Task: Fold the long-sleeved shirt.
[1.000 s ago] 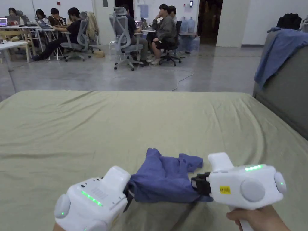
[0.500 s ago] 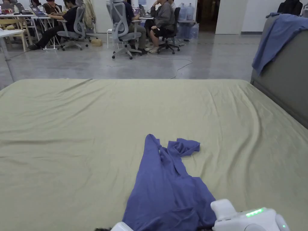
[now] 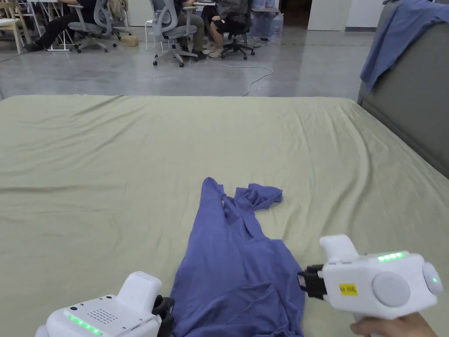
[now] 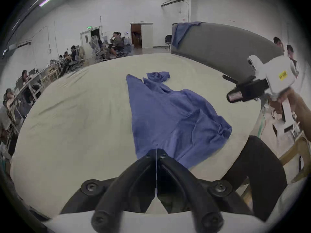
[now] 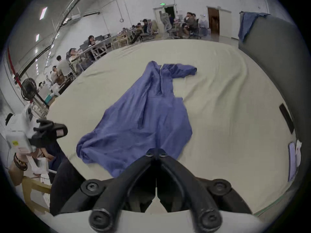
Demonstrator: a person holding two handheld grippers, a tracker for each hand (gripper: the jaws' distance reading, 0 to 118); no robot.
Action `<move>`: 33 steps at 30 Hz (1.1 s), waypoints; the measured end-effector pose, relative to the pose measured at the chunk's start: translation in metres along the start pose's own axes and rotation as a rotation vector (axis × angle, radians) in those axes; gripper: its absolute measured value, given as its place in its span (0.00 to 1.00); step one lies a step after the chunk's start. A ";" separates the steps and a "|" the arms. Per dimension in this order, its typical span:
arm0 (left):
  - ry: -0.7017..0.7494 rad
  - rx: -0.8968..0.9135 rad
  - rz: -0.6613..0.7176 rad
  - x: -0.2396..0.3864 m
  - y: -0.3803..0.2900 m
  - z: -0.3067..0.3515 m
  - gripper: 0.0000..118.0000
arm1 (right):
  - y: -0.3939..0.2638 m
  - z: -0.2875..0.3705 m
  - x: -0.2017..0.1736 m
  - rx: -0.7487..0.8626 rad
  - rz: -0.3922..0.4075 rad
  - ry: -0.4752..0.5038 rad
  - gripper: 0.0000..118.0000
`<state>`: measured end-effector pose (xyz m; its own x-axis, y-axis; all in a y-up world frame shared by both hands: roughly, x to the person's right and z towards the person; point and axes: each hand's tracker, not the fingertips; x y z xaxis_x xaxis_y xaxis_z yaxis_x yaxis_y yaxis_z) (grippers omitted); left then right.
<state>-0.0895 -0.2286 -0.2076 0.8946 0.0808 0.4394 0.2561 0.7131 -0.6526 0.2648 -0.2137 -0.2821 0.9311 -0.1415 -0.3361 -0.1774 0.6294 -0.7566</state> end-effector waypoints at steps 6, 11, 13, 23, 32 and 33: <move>0.017 0.022 -0.017 -0.002 -0.004 -0.004 0.00 | 0.084 -0.074 0.027 -0.062 0.040 -0.095 0.61; 0.041 0.022 -0.034 -0.003 0.000 -0.003 0.00 | 0.102 -0.159 0.046 -0.214 0.002 -0.161 0.43; 0.047 0.024 -0.018 -0.008 0.004 -0.007 0.00 | 0.096 -0.178 0.049 -0.264 -0.029 -0.152 0.32; 0.142 -0.038 0.116 -0.046 0.076 -0.116 0.98 | 0.085 -0.188 0.057 -0.263 -0.038 -0.158 0.04; 0.192 -0.106 0.199 -0.084 0.171 -0.251 0.89 | 0.085 -0.187 0.060 -0.264 -0.026 -0.149 0.04; 0.233 -0.131 0.190 -0.085 0.175 -0.265 0.89 | 0.084 -0.187 0.061 -0.262 -0.026 -0.146 0.04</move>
<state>-0.0241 -0.2950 -0.5228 0.9868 0.0312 0.1590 0.1082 0.6035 -0.7900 0.2470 -0.3122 -0.4703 0.9691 -0.0315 -0.2446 -0.2112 0.4058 -0.8892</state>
